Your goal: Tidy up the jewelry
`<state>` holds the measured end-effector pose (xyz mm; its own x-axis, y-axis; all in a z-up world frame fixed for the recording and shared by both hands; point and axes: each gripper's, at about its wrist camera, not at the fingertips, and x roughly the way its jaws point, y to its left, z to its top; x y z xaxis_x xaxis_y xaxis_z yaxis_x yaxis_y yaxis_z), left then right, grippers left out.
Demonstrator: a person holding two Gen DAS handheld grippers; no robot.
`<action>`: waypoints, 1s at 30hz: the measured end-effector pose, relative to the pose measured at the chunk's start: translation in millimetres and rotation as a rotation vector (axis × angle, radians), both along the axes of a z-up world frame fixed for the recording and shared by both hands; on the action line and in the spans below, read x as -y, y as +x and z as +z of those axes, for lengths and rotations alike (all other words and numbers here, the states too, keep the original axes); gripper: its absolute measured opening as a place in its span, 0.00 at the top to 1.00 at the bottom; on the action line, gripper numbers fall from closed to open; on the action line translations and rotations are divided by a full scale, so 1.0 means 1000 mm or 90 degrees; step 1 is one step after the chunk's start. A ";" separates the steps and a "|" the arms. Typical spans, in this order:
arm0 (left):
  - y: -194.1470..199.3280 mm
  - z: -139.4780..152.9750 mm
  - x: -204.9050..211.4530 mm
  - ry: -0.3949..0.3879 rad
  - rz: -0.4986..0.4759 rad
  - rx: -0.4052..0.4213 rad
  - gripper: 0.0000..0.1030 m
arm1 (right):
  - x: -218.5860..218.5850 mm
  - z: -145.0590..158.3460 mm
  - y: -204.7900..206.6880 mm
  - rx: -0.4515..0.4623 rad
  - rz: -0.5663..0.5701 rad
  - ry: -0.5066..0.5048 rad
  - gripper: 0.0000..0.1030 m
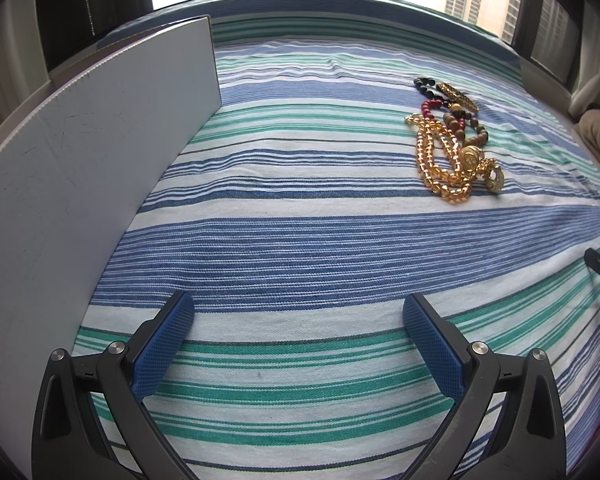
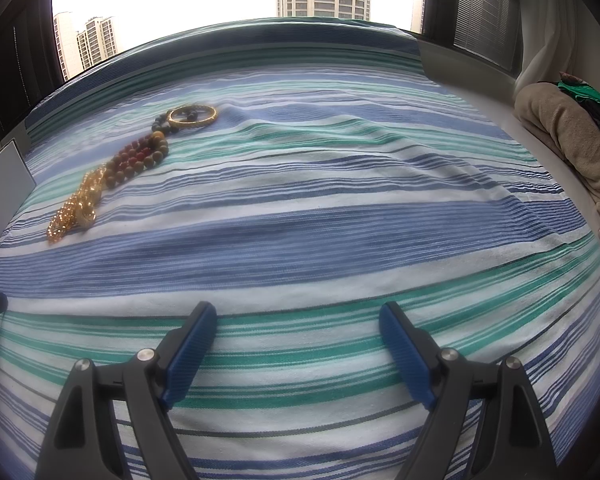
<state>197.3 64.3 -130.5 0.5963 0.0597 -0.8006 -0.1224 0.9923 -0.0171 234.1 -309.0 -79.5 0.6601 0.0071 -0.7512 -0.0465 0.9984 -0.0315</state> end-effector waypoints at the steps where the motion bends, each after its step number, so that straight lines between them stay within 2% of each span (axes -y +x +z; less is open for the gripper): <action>1: 0.000 0.000 -0.001 0.000 0.000 0.000 0.00 | 0.000 0.000 0.000 0.000 0.000 0.000 0.16; 9: 0.000 0.000 0.000 0.000 -0.007 -0.001 0.00 | 0.000 0.000 0.000 0.000 0.000 0.000 0.16; 13: -0.003 0.004 -0.001 -0.005 -0.046 -0.035 0.01 | 0.000 0.000 0.000 0.000 0.001 0.000 0.16; 15: -0.006 0.013 -0.002 -0.035 -0.054 -0.043 0.01 | 0.000 0.000 0.000 0.000 0.001 0.001 0.16; 18: -0.002 0.044 0.008 -0.096 -0.090 -0.025 0.01 | -0.001 0.000 0.000 0.000 0.001 -0.001 0.16; 20: 0.007 0.065 0.025 -0.110 -0.131 -0.004 0.01 | 0.000 0.001 0.000 0.000 0.001 0.000 0.16; 23: 0.035 0.083 0.051 -0.082 -0.176 0.001 0.01 | 0.000 0.001 0.000 0.000 0.001 0.001 0.16; 25: 0.061 0.078 0.060 -0.064 -0.183 -0.014 0.01 | 0.000 0.001 0.000 0.000 0.001 0.000 0.16; 26: 0.075 0.071 0.061 -0.059 -0.177 -0.025 0.05 | 0.000 0.001 0.000 0.000 0.001 0.001 0.16; 27: 0.087 0.063 0.060 -0.055 -0.166 -0.035 0.15 | 0.000 0.001 0.000 0.000 0.001 0.001 0.15; 28: 0.098 0.055 0.058 -0.056 -0.153 -0.045 0.20 | -0.001 0.001 0.000 -0.001 0.002 0.001 0.15; 30: 0.119 0.042 0.054 -0.072 -0.132 -0.054 0.23 | -0.002 0.001 0.000 -0.001 0.003 0.001 0.14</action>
